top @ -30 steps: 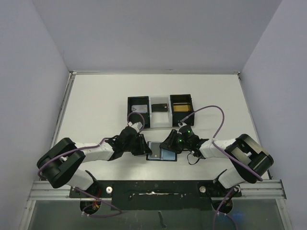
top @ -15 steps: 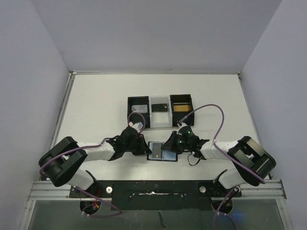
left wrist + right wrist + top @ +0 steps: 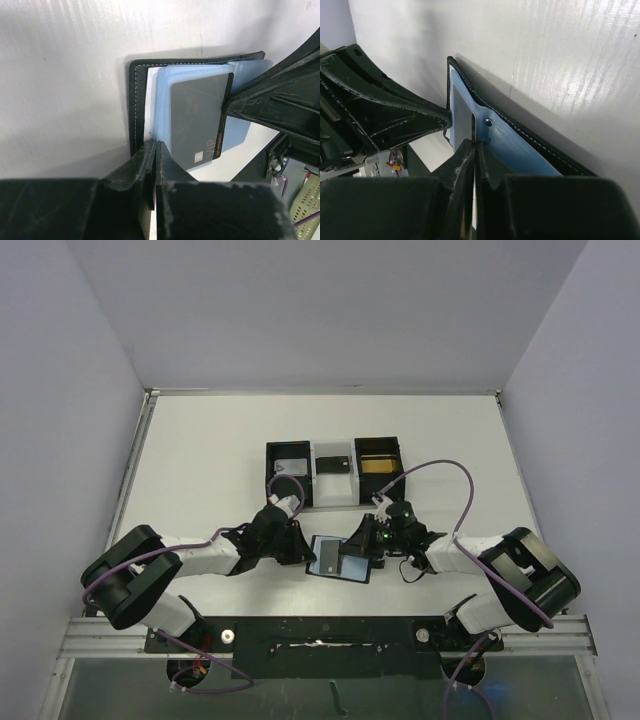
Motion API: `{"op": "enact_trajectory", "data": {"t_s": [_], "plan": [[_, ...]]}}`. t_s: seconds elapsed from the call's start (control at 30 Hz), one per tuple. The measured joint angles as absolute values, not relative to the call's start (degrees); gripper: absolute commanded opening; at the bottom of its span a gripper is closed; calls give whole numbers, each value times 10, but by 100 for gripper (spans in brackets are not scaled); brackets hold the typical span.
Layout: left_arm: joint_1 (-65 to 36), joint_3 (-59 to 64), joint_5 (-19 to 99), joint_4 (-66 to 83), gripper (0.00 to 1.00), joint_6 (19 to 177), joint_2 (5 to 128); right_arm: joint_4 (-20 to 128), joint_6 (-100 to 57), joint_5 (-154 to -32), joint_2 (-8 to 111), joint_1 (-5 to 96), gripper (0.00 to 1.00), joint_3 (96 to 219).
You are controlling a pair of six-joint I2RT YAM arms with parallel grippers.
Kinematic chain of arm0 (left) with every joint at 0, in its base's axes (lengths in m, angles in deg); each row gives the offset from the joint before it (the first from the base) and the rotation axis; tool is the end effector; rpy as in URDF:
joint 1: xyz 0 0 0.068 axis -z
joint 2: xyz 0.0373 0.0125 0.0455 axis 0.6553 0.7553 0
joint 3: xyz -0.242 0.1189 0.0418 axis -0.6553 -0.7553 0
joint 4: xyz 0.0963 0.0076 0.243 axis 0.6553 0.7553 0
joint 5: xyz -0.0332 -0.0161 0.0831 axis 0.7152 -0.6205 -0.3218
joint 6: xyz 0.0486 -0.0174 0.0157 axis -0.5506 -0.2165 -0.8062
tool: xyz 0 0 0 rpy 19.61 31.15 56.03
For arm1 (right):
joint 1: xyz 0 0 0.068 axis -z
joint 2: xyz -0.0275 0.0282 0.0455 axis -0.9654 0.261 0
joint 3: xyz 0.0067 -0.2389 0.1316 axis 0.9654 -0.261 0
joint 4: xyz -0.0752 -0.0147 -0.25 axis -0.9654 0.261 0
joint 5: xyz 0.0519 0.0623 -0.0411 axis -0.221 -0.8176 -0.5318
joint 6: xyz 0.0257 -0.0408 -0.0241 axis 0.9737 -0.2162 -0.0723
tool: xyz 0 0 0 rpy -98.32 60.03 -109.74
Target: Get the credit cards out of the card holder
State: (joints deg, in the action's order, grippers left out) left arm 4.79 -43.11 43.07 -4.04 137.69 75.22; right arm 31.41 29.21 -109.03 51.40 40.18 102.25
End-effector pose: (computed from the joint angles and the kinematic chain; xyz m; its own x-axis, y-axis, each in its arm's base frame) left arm 0.1731 -0.1877 0.1269 -0.9254 -0.1509 -0.3477 0.1254 0.7437 -0.6567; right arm 0.1859 0.1462 0.1242 -0.9337 0.2889 -0.2113 0.0076 0.6062 0.7953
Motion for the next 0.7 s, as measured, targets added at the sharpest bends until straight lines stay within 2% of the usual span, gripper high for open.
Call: {"op": "enact_trajectory", "data": {"t_s": [0.33, 0.7], "plan": [[51, -429, 426, -30, 0, 1367, 747, 345, 249, -1143, 515, 433, 0, 1023], [52, -430, 416, 1, 0, 1364, 717, 339, 285, -1136, 515, 435, 0, 1009]]}}
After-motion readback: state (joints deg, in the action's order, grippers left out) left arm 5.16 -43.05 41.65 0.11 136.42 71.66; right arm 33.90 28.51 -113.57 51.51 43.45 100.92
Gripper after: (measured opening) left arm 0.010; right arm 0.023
